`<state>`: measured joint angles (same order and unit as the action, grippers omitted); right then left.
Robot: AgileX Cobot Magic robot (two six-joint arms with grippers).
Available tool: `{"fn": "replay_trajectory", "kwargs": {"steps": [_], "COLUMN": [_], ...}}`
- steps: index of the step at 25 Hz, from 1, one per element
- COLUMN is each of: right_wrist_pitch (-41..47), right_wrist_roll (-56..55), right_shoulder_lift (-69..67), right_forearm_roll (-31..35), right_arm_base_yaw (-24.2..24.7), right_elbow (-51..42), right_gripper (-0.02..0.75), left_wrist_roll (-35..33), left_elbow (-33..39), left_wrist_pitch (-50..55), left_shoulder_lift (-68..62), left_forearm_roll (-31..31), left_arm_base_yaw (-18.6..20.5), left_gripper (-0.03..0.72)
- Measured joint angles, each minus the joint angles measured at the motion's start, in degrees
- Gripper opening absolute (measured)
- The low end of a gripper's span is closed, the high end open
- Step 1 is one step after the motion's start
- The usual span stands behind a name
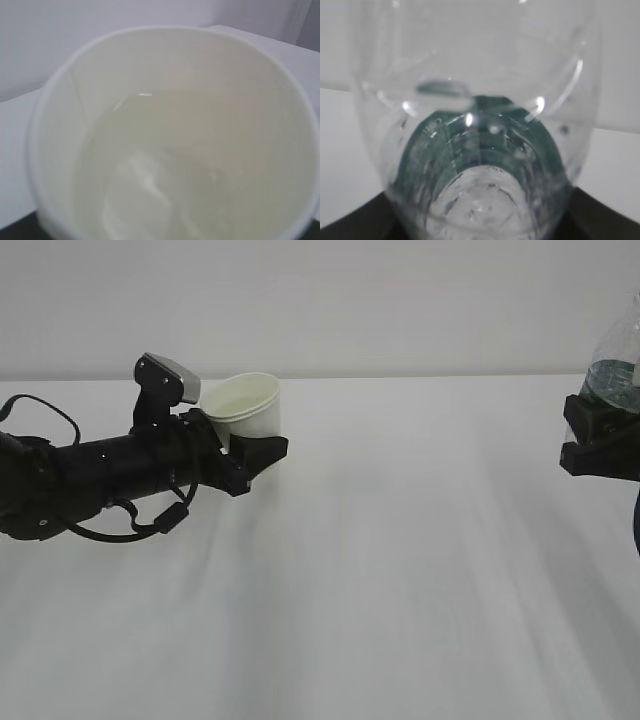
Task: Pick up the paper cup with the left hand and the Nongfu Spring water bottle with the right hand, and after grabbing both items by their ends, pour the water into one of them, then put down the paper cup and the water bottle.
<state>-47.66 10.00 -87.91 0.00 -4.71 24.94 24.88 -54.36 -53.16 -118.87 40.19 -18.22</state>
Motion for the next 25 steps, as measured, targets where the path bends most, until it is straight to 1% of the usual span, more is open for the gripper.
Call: {"fn": "replay_trajectory", "kwargs": {"steps": [25], "right_wrist_pitch": [0.0], "right_wrist_roll": [-0.8], "right_shoulder_lift": [0.0], "right_forearm_roll": [0.0], "right_arm_base_yaw": [0.0], "right_elbow": [0.0], "right_gripper": [0.424], "left_wrist_roll": [-0.1], "left_elbow": [0.0], "left_wrist_pitch": [0.0], "left_shoulder_lift": [0.0], "left_forearm_roll": [-2.3], "left_arm_base_yaw": [13.3], "left_gripper": [0.449]}}
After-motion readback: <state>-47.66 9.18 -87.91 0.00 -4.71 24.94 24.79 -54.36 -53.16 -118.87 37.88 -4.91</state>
